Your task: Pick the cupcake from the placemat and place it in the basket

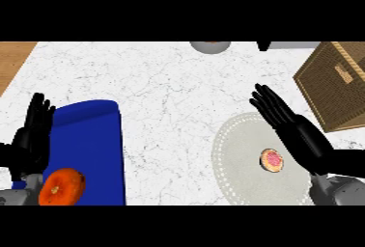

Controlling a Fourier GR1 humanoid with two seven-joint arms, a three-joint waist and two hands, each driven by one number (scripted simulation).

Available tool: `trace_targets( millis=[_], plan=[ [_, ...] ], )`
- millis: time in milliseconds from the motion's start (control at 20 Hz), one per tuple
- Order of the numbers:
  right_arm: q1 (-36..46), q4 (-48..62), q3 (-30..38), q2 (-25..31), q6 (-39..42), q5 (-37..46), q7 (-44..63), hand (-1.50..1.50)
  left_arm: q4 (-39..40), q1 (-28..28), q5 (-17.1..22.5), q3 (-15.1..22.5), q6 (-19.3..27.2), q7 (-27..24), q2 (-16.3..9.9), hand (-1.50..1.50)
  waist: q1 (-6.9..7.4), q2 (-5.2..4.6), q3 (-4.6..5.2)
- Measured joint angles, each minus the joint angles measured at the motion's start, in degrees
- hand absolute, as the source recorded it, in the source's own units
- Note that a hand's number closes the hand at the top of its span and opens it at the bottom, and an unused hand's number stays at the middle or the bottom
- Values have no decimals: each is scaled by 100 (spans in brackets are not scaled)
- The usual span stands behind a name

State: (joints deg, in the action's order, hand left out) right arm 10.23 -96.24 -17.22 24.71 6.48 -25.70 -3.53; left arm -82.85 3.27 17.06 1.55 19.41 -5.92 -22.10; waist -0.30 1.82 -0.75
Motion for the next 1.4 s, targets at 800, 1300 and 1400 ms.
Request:
trace_targets(
  millis=[800, 1300, 1400],
  plan=[
    [287, -43, 231, -37, -2315, 3238, -668, -150, 258, 582, 89, 424, -934, 1326, -510, 0, 17, -186, 82],
    [1446, -625, -329, 194, -1881, 4834, 3457, -150, 545, 740, 112, 318, -1122, 1439, -541, 0, -82, -112, 120],
    [1615, -592, -275, 623, -1433, 5055, 4111, -150, 535, 731, 100, 307, -1099, 1455, -547, 0, -113, -92, 127]
  ],
)
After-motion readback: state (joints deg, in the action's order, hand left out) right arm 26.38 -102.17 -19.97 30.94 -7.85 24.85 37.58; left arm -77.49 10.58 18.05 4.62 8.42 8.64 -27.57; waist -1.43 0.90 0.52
